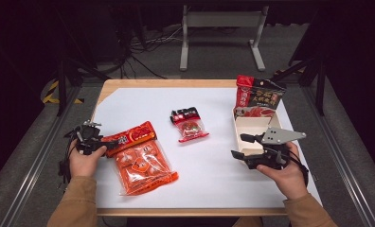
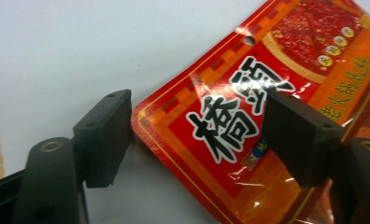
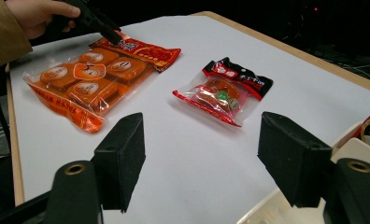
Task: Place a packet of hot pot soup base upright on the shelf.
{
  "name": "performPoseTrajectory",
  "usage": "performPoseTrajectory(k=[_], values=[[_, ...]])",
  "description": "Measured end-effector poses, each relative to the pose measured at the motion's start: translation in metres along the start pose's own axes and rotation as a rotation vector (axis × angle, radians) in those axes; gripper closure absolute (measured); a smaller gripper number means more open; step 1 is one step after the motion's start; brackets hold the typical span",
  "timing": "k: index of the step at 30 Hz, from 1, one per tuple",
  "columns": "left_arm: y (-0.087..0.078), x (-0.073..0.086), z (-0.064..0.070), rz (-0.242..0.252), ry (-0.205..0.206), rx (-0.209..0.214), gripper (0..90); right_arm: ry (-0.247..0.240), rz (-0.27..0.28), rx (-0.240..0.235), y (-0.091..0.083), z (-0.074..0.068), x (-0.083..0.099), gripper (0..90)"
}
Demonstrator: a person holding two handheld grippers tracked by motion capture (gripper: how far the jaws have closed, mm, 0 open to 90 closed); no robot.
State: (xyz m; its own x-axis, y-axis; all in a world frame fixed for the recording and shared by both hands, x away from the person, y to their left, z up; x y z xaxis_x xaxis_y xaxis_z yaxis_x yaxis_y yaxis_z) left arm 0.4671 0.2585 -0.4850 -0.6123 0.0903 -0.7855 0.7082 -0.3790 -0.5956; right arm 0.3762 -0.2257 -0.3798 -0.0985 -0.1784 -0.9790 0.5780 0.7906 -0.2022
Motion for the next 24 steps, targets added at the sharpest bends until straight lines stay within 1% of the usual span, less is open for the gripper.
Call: performPoseTrajectory(k=[5,9,12,14,16,17,18,19,20,21,22,23,24], values=[[-0.0001,-0.0003,0.0024,0.002,0.007,0.012,27.9,0.003,0.001,0.0,0.0001,0.0004,0.0003,33.0],[-0.0024,-0.0021,0.0039,0.02,-0.014,0.04,29.3,0.002,-0.004,-0.003,0.0013,-0.0003,0.0011,33.0],[-0.005,-0.0037,0.0047,0.039,-0.035,0.064,32.5,0.004,-0.003,-0.004,0.0014,-0.0005,0.0012,33.0],[-0.0051,-0.0031,0.0046,0.041,-0.037,0.058,34.4,0.006,-0.003,-0.006,0.0016,-0.0002,0.0014,33.0],[-0.005,-0.0026,0.0046,0.037,-0.029,0.049,35.6,0.008,-0.004,-0.01,0.0022,-0.0007,0.0019,33.0],[-0.0053,-0.0024,0.0046,0.038,-0.036,0.05,36.6,0.006,-0.005,-0.011,0.0026,-0.001,0.0022,33.0],[-0.0059,-0.0023,0.004,0.037,-0.035,0.053,38.4,0.006,-0.007,-0.012,0.0029,-0.0011,0.0025,33.0],[-0.0064,-0.0022,0.0035,0.042,-0.044,0.053,39.3,0.008,-0.008,-0.014,0.0031,-0.0013,0.0027,33.0],[-0.0064,-0.0022,0.0035,0.042,-0.044,0.053,39.8,0.009,-0.008,-0.014,0.0033,-0.0012,0.0029,33.1],[-0.0066,-0.0015,0.0015,0.046,-0.056,0.058,39.7,0.01,-0.007,-0.015,0.0034,-0.0011,0.0029,33.1],[-0.0066,-0.0015,0.0015,0.046,-0.056,0.058,38.9,0.01,-0.007,-0.015,0.0034,-0.0011,0.0029,33.1],[-0.0062,-0.0005,-0.0002,0.043,-0.066,0.06,38.9,0.011,-0.006,-0.015,0.0034,-0.001,0.0029,33.1],[-0.0059,0.0006,-0.0011,0.039,-0.076,0.055,37.9,0.013,-0.004,-0.016,0.0034,-0.001,0.0027,33.1]])
Point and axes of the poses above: each handheld gripper's, and its own axes: y roughly forward along the jaws, x roughly out of its underside, z roughly to its right, the point moved 6 cm from there along y, roughly forward along the jaws, and after that the axes turned 15 degrees about z, right-handed, at the moved point
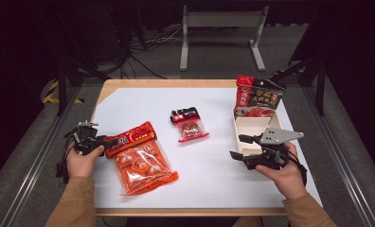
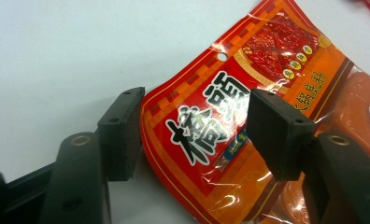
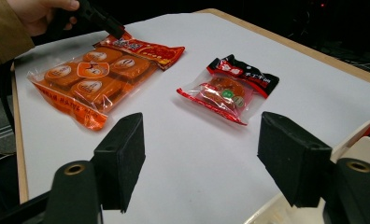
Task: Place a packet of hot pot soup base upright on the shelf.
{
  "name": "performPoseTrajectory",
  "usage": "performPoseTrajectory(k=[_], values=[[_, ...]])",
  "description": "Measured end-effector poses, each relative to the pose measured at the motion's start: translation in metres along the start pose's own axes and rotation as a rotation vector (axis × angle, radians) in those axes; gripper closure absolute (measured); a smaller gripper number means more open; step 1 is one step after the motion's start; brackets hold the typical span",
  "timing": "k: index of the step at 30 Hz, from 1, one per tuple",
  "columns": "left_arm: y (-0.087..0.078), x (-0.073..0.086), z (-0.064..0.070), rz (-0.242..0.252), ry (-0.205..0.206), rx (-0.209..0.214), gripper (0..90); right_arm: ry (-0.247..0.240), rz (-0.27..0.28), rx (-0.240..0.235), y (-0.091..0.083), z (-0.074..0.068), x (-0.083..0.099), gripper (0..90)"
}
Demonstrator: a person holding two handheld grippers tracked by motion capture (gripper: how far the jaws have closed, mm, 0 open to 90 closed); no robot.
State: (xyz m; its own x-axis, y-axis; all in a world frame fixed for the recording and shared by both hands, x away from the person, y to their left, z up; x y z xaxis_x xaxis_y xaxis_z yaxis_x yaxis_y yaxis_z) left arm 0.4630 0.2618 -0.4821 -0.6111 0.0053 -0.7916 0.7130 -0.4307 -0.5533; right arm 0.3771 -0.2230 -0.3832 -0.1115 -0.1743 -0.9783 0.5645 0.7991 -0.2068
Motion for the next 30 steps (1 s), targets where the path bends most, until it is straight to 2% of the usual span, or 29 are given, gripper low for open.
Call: performPoseTrajectory(k=[3,4,5,6,8,11,14,15,20,22,25,27,28,30], values=[[0.0,0.002,-0.004,-0.012,-0.016,-0.011,38.3,0.0,0.001,0.0,0.0,0.0,0.0,33.1],[0.0,0.004,-0.006,-0.034,-0.008,-0.032,38.7,0.002,0.001,0.0,0.0,0.001,0.0,33.1],[0.0,0.004,-0.006,-0.034,-0.008,-0.032,39.1,0.003,0.001,-0.001,0.0,0.001,0.0,33.1],[0.0,0.005,-0.006,-0.049,0.005,-0.066,42.2,0.004,0.002,-0.001,0.0,0.001,0.0,33.1],[0.0,0.005,-0.004,-0.054,0.012,-0.069,41.2,0.004,0.001,-0.001,0.0,0.001,0.0,33.1],[0.001,0.005,-0.002,-0.05,-0.01,-0.039,39.2,0.003,0.001,-0.004,0.0,0.0,0.0,33.1],[0.0,0.005,0.0,-0.043,-0.035,0.016,43.8,0.005,0.002,-0.003,0.0,0.001,0.0,33.1],[0.0,0.005,0.002,-0.039,-0.041,0.019,44.4,0.006,0.003,-0.004,0.0,0.001,0.0,33.1],[-0.003,0.0,0.01,-0.001,-0.027,0.066,46.1,0.012,0.001,-0.007,0.001,0.0,0.001,33.2],[-0.001,0.001,0.012,-0.005,-0.027,0.081,46.5,0.011,0.0,-0.012,0.002,0.0,0.002,33.2],[0.003,0.004,0.014,-0.023,-0.015,0.08,47.2,0.011,-0.004,-0.017,0.003,-0.001,0.002,33.2],[0.003,0.003,0.017,-0.017,-0.02,0.102,50.3,0.009,-0.006,-0.02,0.004,-0.002,0.003,33.2],[0.003,0.002,0.019,-0.001,-0.031,0.132,52.3,0.01,-0.006,-0.021,0.004,-0.003,0.002,33.1],[0.002,0.001,0.021,0.014,-0.031,0.149,55.4,0.009,-0.007,-0.022,0.005,-0.003,0.003,33.2]])
Point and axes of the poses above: each handheld gripper's, and its own axes: y roughly forward along the jaws, x roughly out of its underside, z roughly to its right, the point moved 6 cm from there along y, roughly forward along the jaws, and after that the axes turned 15 degrees about z, right-handed, at the moved point
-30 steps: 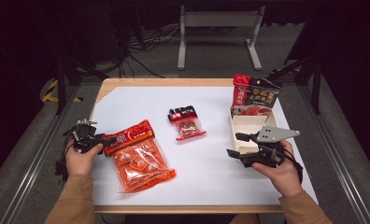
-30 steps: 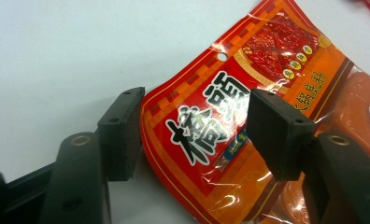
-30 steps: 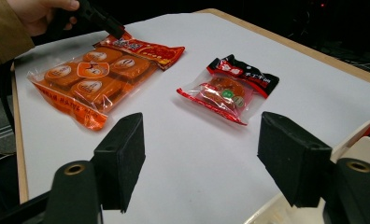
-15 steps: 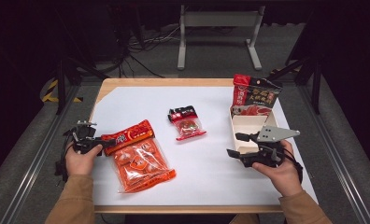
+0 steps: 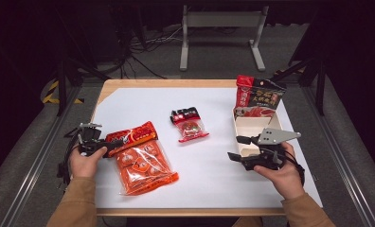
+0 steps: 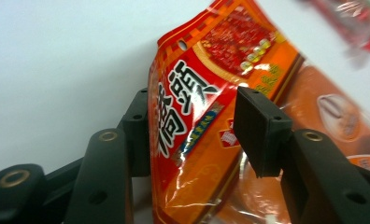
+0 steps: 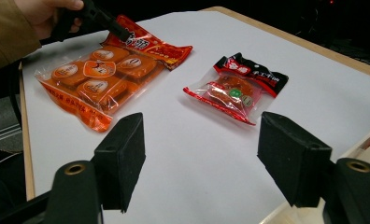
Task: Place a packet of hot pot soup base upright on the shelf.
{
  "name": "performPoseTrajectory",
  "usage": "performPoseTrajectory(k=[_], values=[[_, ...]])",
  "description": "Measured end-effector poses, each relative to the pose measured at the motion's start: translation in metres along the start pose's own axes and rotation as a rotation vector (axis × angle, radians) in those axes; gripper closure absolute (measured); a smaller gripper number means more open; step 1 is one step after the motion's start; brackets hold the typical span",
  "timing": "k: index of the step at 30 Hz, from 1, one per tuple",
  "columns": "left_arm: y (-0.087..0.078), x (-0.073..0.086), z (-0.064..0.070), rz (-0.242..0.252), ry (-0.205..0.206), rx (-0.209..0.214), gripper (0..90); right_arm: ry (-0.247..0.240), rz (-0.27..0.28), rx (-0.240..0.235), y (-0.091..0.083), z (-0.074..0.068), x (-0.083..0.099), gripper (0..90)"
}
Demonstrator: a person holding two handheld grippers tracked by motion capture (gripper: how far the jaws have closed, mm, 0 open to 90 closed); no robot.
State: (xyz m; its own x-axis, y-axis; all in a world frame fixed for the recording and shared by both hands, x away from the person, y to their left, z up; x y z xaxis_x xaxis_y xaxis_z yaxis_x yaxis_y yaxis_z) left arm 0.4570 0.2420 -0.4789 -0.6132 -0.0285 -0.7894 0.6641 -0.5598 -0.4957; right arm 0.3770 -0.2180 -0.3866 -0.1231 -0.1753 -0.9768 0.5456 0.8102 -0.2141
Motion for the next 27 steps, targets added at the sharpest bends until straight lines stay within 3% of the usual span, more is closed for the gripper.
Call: performPoseTrajectory(k=[4,8,14,19,22,26,27], values=[[0.002,0.001,0.002,-0.004,0.015,-0.008,67.9,0.002,-0.003,-0.004,0.001,-0.001,0.001,33.1],[0.008,0.007,0.002,-0.043,0.039,-0.035,77.8,0.003,-0.006,-0.007,0.002,-0.001,0.001,33.0],[0.012,0.01,-0.001,-0.043,0.022,-0.035,87.6,0.001,-0.006,-0.009,0.003,-0.002,0.001,33.2],[0.011,0.01,0.001,-0.041,0.031,-0.036,89.8,0.003,-0.007,-0.016,0.003,-0.002,0.002,37.7],[0.008,0.006,0.003,-0.011,0.029,-0.034,90.0,-0.001,-0.005,-0.026,0.002,-0.004,0.001,46.3],[0.001,-0.001,0.007,0.037,0.047,-0.025,90.0,0.002,0.009,-0.021,0.002,-0.004,0.001,48.8],[0.0,-0.003,0.009,0.049,0.027,-0.012,90.0,0.002,0.012,-0.019,0.002,-0.004,0.0,48.9]])
Point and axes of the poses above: each handheld gripper's, and its own axes: y roughly forward along the jaws, x roughly out of its underside, z roughly to its right, the point moved 6 cm from there along y, roughly forward along the jaws, and after that the axes turned 15 degrees about z, right-handed, at the moved point
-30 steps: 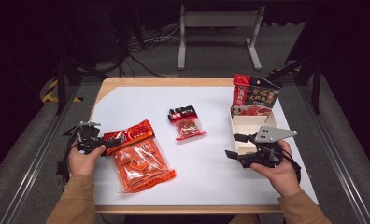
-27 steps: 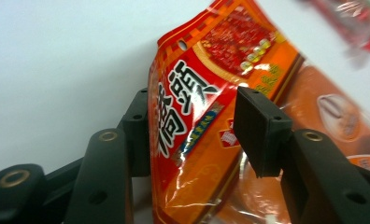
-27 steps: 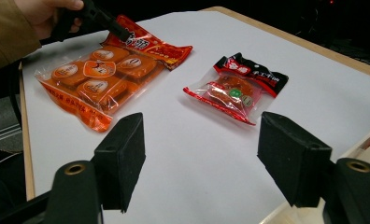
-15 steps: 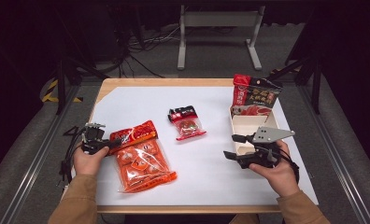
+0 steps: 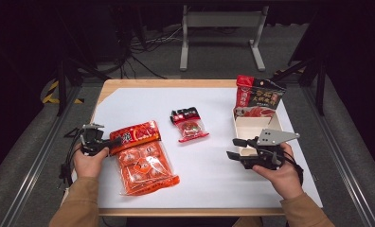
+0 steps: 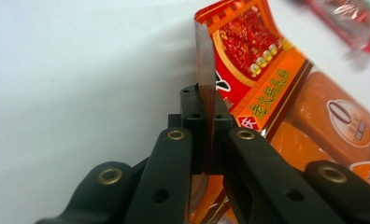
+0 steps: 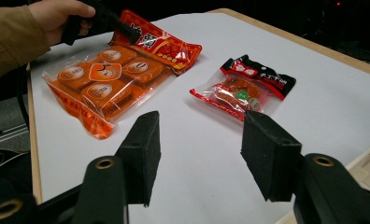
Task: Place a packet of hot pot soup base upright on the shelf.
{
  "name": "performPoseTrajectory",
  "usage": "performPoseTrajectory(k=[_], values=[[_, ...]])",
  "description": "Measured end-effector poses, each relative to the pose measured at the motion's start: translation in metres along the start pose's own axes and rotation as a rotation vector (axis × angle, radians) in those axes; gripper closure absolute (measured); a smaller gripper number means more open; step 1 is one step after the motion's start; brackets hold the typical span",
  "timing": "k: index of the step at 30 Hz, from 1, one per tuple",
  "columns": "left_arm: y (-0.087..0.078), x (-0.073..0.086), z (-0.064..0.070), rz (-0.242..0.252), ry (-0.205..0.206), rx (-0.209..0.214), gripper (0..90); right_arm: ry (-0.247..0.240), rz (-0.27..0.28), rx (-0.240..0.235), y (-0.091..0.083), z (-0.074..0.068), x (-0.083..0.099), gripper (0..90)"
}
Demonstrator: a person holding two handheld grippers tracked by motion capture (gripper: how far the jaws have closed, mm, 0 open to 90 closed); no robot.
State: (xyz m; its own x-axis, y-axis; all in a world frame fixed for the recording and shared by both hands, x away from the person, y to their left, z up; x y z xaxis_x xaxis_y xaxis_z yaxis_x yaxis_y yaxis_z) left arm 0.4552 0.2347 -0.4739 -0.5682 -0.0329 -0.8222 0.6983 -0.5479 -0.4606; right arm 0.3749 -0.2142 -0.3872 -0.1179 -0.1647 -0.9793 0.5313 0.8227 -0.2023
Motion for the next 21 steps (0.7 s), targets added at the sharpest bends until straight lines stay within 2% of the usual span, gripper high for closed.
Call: performPoseTrajectory(k=[2,5,7,11,15,20,21], values=[[-0.004,-0.004,0.002,0.03,-0.027,0.03,90.0,-0.005,0.01,0.014,0.0,0.001,-0.001,51.1],[-0.008,-0.008,0.006,0.048,-0.029,0.043,90.0,-0.029,0.03,0.015,0.002,0.0,-0.005,52.9],[-0.011,-0.013,0.008,0.065,-0.015,0.046,90.0,-0.014,0.027,-0.001,0.003,-0.001,-0.005,52.7],[-0.019,-0.022,0.016,0.105,0.0,0.058,90.0,-0.017,0.017,-0.014,0.006,-0.003,-0.004,52.4],[-0.029,-0.033,0.027,0.161,-0.015,0.108,90.0,-0.019,0.013,-0.011,0.007,-0.002,-0.004,53.1],[-0.039,-0.043,0.038,0.199,-0.006,0.131,90.0,-0.008,0.017,-0.02,0.006,-0.003,-0.008,53.2],[-0.041,-0.046,0.041,0.207,0.007,0.136,90.0,0.0,0.016,-0.024,0.006,-0.003,-0.009,53.2]])
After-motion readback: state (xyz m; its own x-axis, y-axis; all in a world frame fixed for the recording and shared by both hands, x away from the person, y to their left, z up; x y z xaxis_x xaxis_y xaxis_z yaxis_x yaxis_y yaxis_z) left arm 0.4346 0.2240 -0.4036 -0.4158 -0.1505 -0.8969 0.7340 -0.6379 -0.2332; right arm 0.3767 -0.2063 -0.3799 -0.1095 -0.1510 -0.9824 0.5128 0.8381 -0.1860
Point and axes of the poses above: each handheld gripper's, and its own axes: y roughly forward along the jaws, x roughly out of its underside, z roughly to its right, the point moved 6 cm from there along y, roughly forward along the jaws, and after that the axes turned 15 degrees about z, right-handed, at the moved point
